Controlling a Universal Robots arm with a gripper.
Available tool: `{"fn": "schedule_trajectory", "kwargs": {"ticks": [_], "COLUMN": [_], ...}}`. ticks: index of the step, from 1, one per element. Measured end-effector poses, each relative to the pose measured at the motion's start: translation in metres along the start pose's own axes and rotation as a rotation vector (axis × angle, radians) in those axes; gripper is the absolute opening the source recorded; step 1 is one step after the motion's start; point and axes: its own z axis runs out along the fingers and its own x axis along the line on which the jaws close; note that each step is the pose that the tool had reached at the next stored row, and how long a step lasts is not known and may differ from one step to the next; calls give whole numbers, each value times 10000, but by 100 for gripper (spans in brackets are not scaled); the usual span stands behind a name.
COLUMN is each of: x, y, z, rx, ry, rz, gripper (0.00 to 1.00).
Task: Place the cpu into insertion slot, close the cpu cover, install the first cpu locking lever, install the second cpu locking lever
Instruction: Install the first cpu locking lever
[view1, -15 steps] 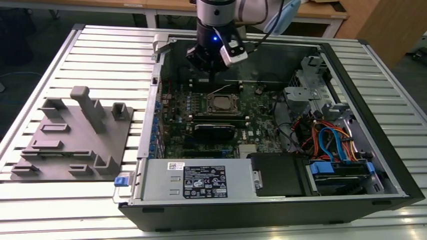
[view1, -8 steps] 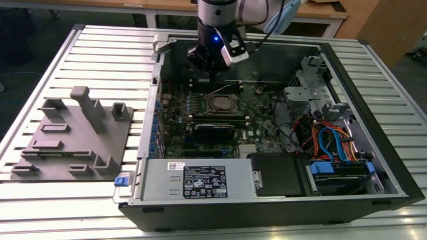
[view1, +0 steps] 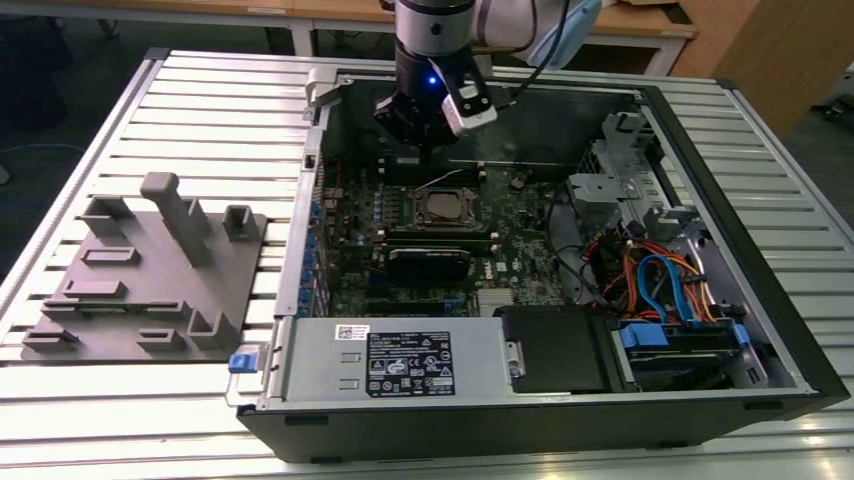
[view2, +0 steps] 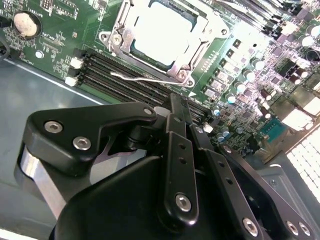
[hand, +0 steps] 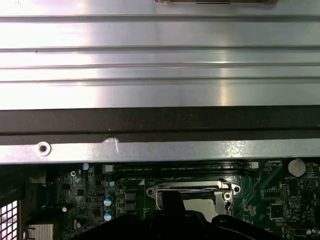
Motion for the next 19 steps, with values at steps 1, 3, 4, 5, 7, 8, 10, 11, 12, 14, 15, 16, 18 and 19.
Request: {"fn": "schedule_trajectory", "kwargs": {"ticks": [1,3,4,5,7,8,10,11,12,14,15,16,18,19], "x": [-4,-8,-7,-7,-8,-8,-8,-8,-8,-9,-16,-21,-30,-40], "y": [-1,-1,-2,-2,-2,-1,-2,-1,-1,-1,-2,-3,-9,-15], "z": [5,14,15,15,16,16,16,16,16,17,19,21,26,31], "rx": [0,2,3,4,2,1,2,1,1,-6,-24,-52,-235,-285], "ry": [-3,-4,-4,-3,-4,-4,-4,-4,-4,-4,1,6,23,28], "rz": [35,63,63,64,63,62,63,63,63,63,62,64,72,74], "gripper": [10,10,10,10,10,10,10,10,10,10,10,10,10,10]}}
